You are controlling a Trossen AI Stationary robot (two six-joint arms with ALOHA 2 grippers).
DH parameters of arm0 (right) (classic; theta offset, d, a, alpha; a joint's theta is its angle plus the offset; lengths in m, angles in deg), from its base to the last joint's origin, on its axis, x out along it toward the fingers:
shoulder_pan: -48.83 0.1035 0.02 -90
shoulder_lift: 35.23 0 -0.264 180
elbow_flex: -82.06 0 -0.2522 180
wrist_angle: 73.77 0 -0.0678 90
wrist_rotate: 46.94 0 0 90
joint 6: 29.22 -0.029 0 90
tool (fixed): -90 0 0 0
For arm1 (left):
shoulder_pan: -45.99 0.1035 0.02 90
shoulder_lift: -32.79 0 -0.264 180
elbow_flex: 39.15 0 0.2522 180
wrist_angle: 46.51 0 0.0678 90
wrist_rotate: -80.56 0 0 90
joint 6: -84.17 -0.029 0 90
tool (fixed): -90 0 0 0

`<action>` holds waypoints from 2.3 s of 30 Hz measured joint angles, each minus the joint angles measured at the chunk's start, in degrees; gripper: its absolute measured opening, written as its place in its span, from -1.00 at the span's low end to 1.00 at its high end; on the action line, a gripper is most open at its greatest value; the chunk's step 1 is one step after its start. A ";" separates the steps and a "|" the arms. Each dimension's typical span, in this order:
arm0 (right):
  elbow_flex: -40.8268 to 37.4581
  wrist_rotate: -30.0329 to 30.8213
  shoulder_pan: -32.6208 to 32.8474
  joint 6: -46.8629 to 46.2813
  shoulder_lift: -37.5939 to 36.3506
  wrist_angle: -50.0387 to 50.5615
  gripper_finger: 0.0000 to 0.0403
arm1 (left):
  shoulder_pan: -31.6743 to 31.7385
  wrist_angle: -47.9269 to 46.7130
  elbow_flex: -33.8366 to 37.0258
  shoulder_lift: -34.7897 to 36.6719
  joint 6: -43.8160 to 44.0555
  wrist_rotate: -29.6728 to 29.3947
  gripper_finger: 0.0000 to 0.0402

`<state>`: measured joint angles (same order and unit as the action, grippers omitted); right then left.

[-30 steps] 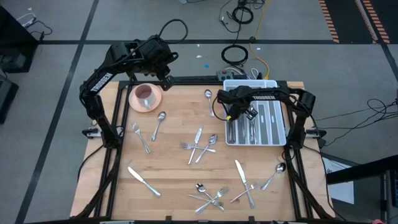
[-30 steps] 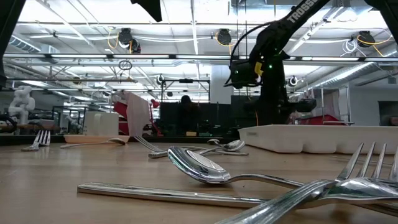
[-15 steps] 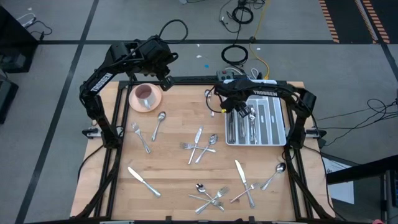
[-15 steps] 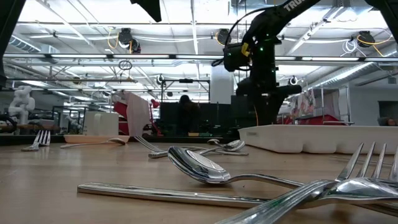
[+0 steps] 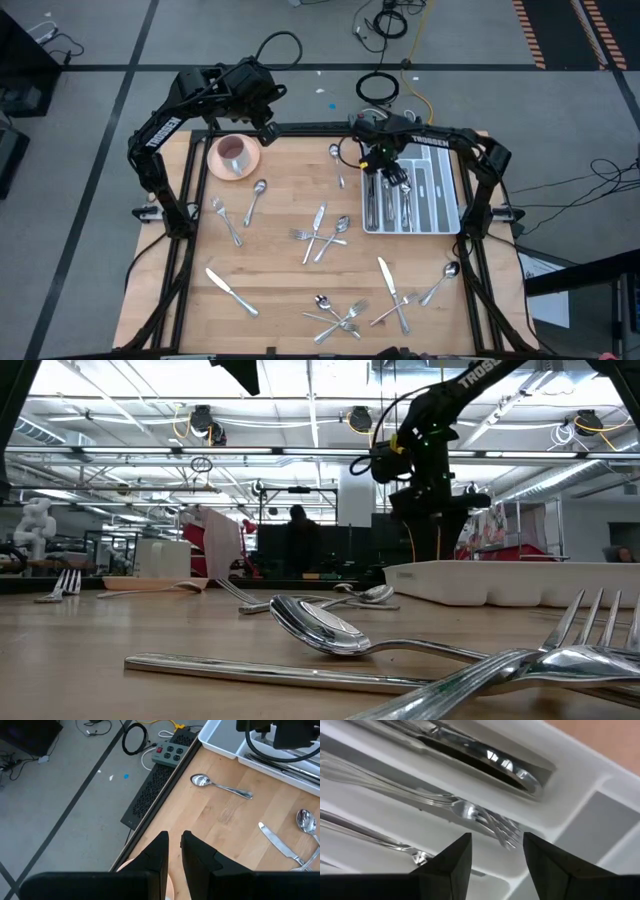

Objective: Sort silverware
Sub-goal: Put the silver fork into the white cutlery tray

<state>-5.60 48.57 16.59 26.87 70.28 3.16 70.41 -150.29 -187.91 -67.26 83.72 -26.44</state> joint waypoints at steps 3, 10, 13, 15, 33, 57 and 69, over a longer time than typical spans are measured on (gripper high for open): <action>-1.79 0.04 0.19 0.77 0.00 -1.39 -0.16 | 0.00 0.00 0.00 0.00 0.00 0.00 -0.71; -6.29 0.45 0.84 1.61 0.00 -4.53 -0.16 | 0.00 0.00 0.00 0.00 0.01 0.00 -0.71; -8.58 0.64 0.84 2.06 0.00 -7.59 -0.20 | -0.01 0.00 0.00 0.00 0.01 0.00 -0.71; -9.83 1.82 0.97 2.39 -0.02 -9.32 -0.28 | -0.01 0.00 0.00 0.00 0.01 0.00 -0.71; -11.30 12.37 4.18 3.35 -1.44 -4.67 -0.99 | 0.00 0.00 0.00 0.00 0.02 -0.04 -0.71; 8.18 20.69 8.71 10.00 8.01 24.36 -1.00 | 0.00 0.00 0.00 0.00 -1.45 0.28 -0.71; 10.60 22.92 9.59 8.33 18.44 27.48 -1.00 | -0.02 0.00 0.00 0.00 -1.50 0.31 -0.71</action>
<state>5.00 71.48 26.18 35.20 88.72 30.64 70.39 -150.29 -187.91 -67.26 82.22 -26.13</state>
